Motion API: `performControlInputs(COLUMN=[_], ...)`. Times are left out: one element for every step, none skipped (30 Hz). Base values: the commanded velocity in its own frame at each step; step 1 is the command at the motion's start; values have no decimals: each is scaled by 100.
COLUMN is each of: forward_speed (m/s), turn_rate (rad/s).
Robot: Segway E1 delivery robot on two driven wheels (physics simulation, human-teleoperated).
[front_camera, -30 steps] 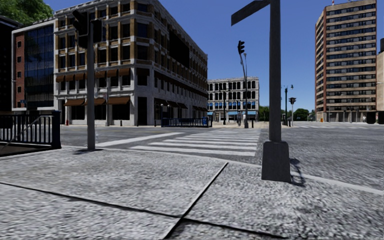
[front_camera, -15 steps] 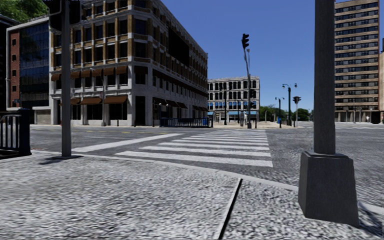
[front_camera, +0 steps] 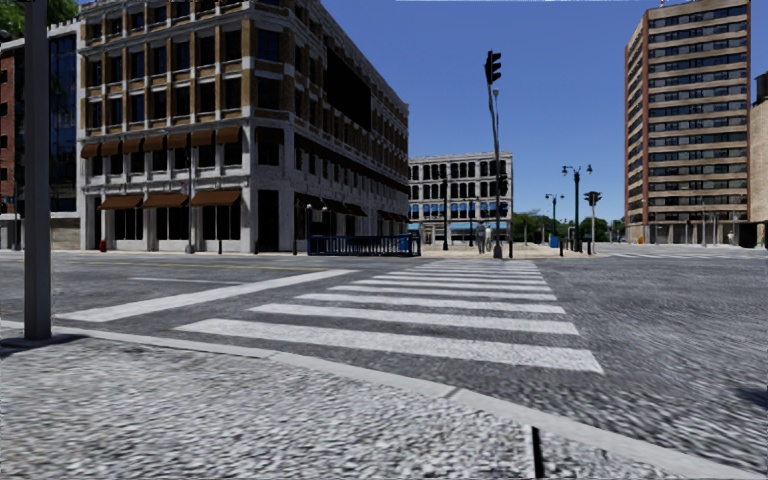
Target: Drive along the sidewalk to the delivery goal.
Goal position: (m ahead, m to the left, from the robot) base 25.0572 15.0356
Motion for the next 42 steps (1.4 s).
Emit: performControlInputs(forward_speed=[198,198,198,198,198,198,198,198,198,198,198,198,198,198,198,198,198,198,198,198,198,198,198,198,198,198,198,198,198,198,198,198,198,198,198,198,198,198,198,198,198,198], turn_rate=[-32,-32,-32,-33,-33,-33,-33,-33,-33,-33,-33,-33,-33,-33,-33,-21,-3,0,0,0,-12,-12,-37,-46,-48,-48,-49,-49,-49,-49,-49,-49,-49,-49,-49,-49,-49,-49,-35,-14,0,0])
